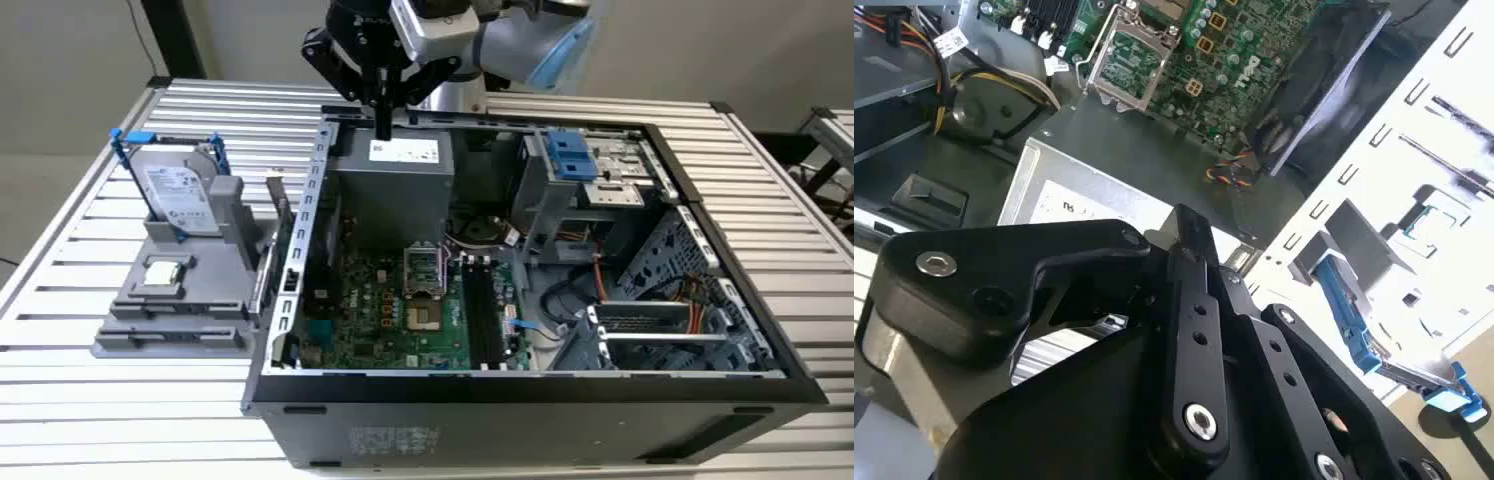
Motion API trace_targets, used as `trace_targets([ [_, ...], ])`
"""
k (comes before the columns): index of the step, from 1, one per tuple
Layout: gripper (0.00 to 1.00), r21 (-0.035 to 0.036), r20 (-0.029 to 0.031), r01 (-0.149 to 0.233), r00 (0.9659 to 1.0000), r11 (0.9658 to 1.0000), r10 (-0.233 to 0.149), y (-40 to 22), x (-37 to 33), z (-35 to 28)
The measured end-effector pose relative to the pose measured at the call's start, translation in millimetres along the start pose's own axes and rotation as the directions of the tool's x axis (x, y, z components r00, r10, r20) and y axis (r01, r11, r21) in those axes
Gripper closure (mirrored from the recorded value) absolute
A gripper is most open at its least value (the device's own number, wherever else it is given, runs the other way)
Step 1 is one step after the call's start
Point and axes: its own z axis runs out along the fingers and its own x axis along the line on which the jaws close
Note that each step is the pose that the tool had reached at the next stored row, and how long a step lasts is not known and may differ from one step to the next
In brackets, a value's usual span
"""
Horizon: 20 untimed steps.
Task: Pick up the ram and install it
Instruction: 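Reach for the ram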
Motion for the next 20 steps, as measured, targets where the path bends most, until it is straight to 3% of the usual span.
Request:
trace_targets([
  [14,1.00,0.0000,0.0004,-0.006,1.0000,1.0000,0.006,0.0,0.7,0.0],
  [20,1.00,0.0001,0.0004,-0.007,1.0000,1.0000,0.007,-1.0,14.7,-0.3],
])
